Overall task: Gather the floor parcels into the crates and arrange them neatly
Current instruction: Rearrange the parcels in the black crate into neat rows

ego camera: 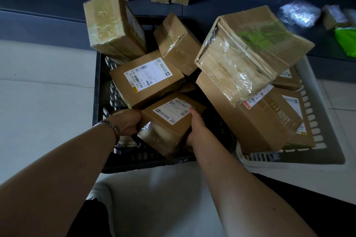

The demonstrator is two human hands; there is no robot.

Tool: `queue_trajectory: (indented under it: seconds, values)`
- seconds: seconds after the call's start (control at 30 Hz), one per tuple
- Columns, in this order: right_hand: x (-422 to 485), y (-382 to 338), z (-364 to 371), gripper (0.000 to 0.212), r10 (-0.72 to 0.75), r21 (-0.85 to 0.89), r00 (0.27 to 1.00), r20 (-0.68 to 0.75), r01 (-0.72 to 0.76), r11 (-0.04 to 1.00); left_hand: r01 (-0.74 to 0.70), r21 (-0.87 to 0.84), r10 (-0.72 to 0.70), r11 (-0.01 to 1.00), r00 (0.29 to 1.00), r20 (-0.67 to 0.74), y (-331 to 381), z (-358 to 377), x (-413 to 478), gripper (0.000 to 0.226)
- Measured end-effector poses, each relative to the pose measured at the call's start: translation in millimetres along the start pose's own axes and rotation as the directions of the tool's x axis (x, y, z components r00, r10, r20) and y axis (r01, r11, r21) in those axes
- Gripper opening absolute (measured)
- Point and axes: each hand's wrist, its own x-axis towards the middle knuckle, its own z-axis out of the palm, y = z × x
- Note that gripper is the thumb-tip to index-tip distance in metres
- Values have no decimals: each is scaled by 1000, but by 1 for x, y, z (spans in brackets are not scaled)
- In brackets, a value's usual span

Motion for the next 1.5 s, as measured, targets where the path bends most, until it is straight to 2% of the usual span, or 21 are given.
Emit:
queue_trajectory:
  seconds: [0.23,0.33,0.47,0.7,0.77,0.87,0.93,1.07,1.2,1.33,1.5]
  values:
    - [2,1,-2,49,-2,-54,1000,-23,0,999,-40,29,41,999,998,-44,-2,1,-3,34]
    - [3,0,1,50,-16,-78,999,-52,12,997,-40,102,46,994,998,-54,-1,2,-6,33]
    - [5,0,6,54,-56,-129,995,-82,45,991,-50,190,55,981,998,-21,-1,3,-7,37]
    - [9,1,3,44,-55,-68,997,-62,51,996,-49,230,40,972,998,44,2,1,-14,35]
    - [8,0,2,40,-54,-45,998,-35,53,998,-39,190,31,981,999,42,2,3,-15,33]
    - [5,-4,-2,39,-55,18,998,-5,55,998,-33,10,33,999,999,11,2,12,-19,25]
    - [4,-6,-4,42,-47,61,999,-17,48,997,5,-68,-5,998,1000,8,6,14,-22,28]
    - [1,-7,-4,47,-41,115,998,-37,45,992,80,39,-86,996,980,177,15,7,-29,42]
    - [-3,-9,-5,47,-42,110,998,-37,46,993,121,217,-174,969,954,246,18,0,-26,70]
    - [-3,-10,-5,47,-33,47,999,-26,34,998,125,353,-217,927,948,233,27,4,-31,73]
    - [1,-7,-8,47,-34,53,999,-27,35,998,155,353,-228,922,958,172,35,6,-35,80]
